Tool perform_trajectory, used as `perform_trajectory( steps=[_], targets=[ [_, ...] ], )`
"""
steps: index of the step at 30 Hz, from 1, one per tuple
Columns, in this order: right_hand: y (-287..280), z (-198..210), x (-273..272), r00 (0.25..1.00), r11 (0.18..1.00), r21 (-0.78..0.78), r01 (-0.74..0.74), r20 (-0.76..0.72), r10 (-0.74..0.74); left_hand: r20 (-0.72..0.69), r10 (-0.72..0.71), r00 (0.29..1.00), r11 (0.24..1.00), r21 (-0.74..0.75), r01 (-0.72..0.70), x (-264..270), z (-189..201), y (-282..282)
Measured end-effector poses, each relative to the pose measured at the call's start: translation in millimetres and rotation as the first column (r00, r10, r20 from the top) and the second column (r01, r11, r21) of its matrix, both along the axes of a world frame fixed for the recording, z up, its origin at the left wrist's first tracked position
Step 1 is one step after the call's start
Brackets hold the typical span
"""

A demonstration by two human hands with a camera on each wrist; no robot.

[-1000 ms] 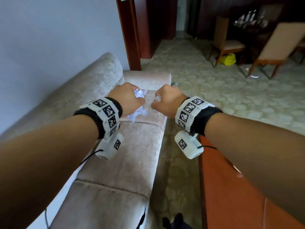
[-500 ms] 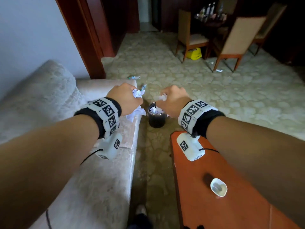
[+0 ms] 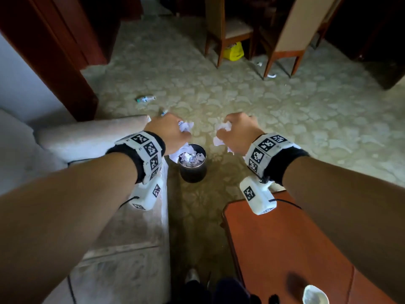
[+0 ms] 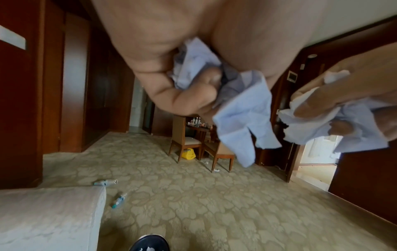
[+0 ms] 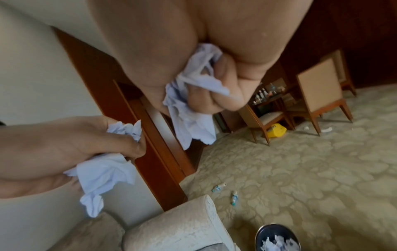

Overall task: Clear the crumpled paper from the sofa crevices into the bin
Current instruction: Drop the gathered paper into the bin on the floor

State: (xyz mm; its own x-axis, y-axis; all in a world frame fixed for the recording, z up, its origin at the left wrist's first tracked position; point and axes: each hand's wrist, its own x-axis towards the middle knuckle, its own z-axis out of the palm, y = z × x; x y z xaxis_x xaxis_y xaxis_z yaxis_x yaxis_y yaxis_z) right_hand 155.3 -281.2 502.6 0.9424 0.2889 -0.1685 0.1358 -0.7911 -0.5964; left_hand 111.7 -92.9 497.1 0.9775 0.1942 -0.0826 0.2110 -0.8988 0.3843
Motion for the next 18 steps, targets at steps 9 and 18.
perform_trajectory(
  steps=[9,18],
  targets=[
    [60.6,-114.3,180.2,0.989,1.000,-0.006,-0.004,-0.150,0.003,-0.165,0.130,0.978,0.988,-0.067,-0.142,168.4,-90.5,55.3],
    [105.4,-284.9,303.7,0.917,0.998,-0.061,-0.005,-0.397,-0.019,-0.304,0.336,0.891,0.931,-0.036,-0.364,283.5,-241.8,99.0]
  ],
)
